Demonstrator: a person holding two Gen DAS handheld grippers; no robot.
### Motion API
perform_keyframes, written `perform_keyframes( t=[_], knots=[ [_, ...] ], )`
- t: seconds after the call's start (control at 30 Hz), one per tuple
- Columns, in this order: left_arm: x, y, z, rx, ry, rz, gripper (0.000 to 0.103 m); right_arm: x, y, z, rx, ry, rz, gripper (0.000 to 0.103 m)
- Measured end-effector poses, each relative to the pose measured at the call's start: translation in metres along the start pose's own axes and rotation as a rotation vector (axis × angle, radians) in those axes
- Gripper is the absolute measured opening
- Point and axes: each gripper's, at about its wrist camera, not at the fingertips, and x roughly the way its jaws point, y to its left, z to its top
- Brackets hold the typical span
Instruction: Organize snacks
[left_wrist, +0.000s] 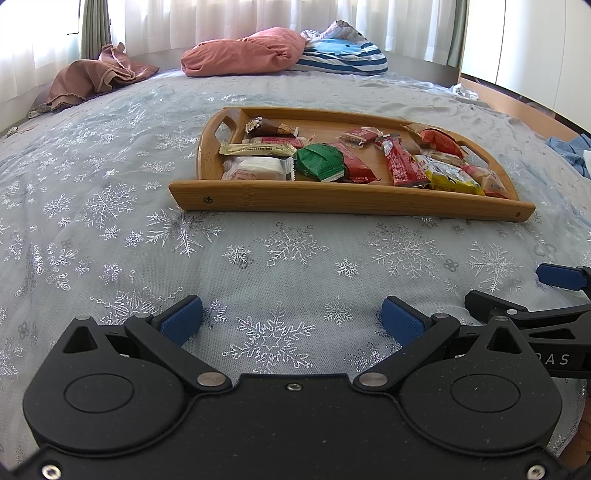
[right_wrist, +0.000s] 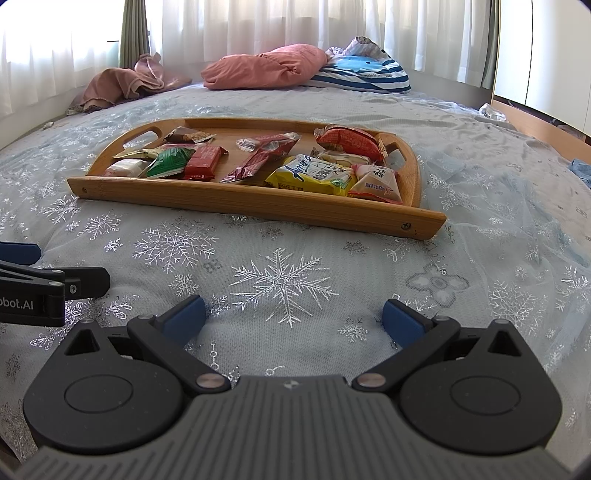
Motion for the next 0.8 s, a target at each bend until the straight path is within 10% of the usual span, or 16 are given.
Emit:
perform_keyframes(
  t=[0.8],
  knots=[
    [-0.0008,0.0016,0.0009,0.001,-0.012,-0.002,0.103,-0.0002,0.0000,-0.0002,0.001,-0.001,0.000,0.103]
  ],
)
